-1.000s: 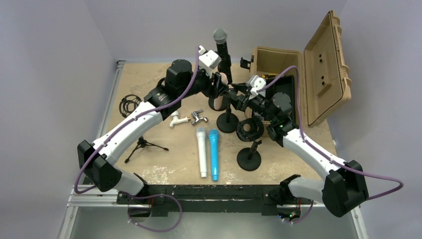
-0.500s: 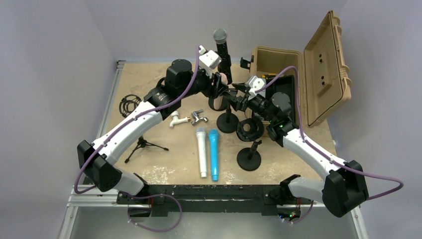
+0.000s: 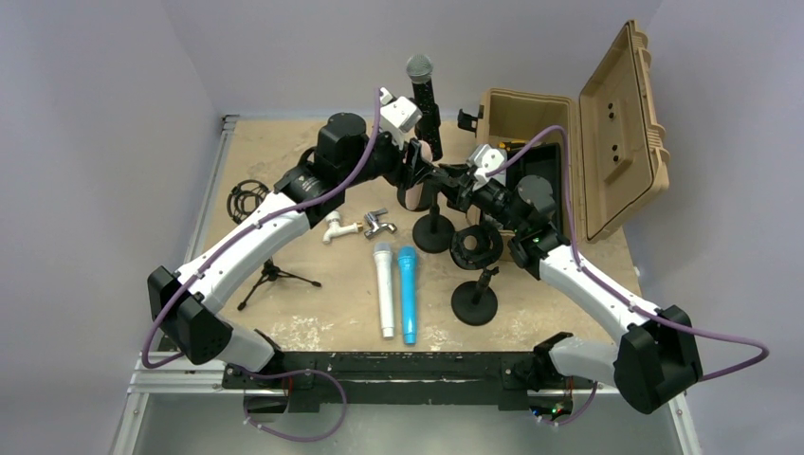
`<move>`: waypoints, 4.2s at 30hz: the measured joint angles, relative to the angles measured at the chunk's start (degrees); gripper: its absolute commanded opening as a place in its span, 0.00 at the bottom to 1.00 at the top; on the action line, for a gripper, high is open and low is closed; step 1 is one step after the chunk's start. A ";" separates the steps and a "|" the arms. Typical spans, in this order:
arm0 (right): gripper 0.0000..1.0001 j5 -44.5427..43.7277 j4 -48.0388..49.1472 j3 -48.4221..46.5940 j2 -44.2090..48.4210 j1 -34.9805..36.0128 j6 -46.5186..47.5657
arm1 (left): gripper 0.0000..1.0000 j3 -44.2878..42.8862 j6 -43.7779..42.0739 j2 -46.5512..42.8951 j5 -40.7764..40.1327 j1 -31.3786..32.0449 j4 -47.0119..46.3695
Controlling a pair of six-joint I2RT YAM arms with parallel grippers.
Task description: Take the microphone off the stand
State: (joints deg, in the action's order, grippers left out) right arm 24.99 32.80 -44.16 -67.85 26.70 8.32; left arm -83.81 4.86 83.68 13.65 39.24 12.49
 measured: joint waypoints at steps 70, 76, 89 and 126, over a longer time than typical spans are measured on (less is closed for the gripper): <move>0.00 -4.59 0.72 3.39 4.26 0.24 -4.52 | 0.00 27.52 36.68 -5.44 -10.25 -3.56 27.87; 0.00 -4.59 0.72 3.39 4.26 0.24 -4.68 | 0.00 28.41 38.21 -2.80 -11.96 -3.76 25.03; 0.00 -4.63 0.90 3.39 4.07 0.24 -4.70 | 0.28 29.68 42.32 3.08 -16.81 -4.85 19.26; 0.13 -8.17 0.63 3.37 3.87 0.24 -5.62 | 0.68 25.31 37.16 -20.68 -18.95 -5.49 25.99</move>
State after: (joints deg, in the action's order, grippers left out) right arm 16.82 33.43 -40.80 -63.99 26.94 2.70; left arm -58.50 42.02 63.00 -5.30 33.76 38.48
